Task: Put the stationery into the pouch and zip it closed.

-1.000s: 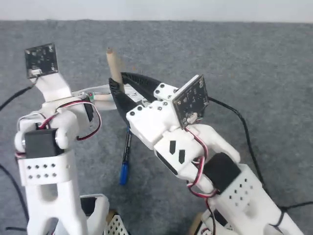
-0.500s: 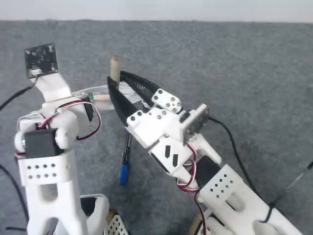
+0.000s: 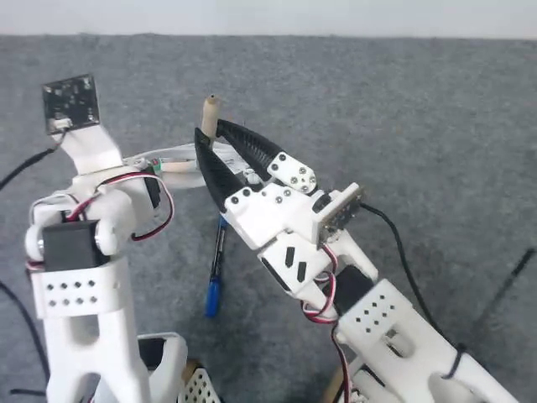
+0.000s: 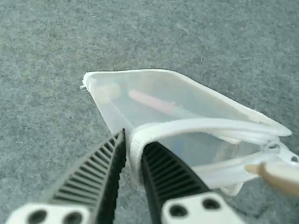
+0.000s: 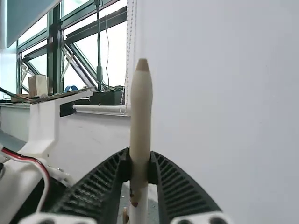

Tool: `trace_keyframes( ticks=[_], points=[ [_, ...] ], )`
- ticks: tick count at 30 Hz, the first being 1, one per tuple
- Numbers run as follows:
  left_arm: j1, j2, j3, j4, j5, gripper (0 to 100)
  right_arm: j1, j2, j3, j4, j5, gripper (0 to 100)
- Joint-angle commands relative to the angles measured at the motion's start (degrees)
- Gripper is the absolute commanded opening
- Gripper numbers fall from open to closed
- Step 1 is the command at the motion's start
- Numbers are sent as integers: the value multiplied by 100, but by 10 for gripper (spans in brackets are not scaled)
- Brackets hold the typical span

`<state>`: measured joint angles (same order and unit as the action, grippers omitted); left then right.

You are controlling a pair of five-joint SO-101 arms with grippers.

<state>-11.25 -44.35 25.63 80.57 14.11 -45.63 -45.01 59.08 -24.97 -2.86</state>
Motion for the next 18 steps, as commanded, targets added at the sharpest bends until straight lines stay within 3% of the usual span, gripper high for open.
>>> trace_keyframes(
  ticks=[1,7,18],
  points=[
    [9,-44,-75,-176,-35,10,101,708,-123,-813,-26,6],
    [9,-44,-75,-176,-35,10,101,1868,-114,-1648,-26,6],
    [9,-35,22,-281,-35,10,57,2246,193,-1613,0,34]
  ],
)
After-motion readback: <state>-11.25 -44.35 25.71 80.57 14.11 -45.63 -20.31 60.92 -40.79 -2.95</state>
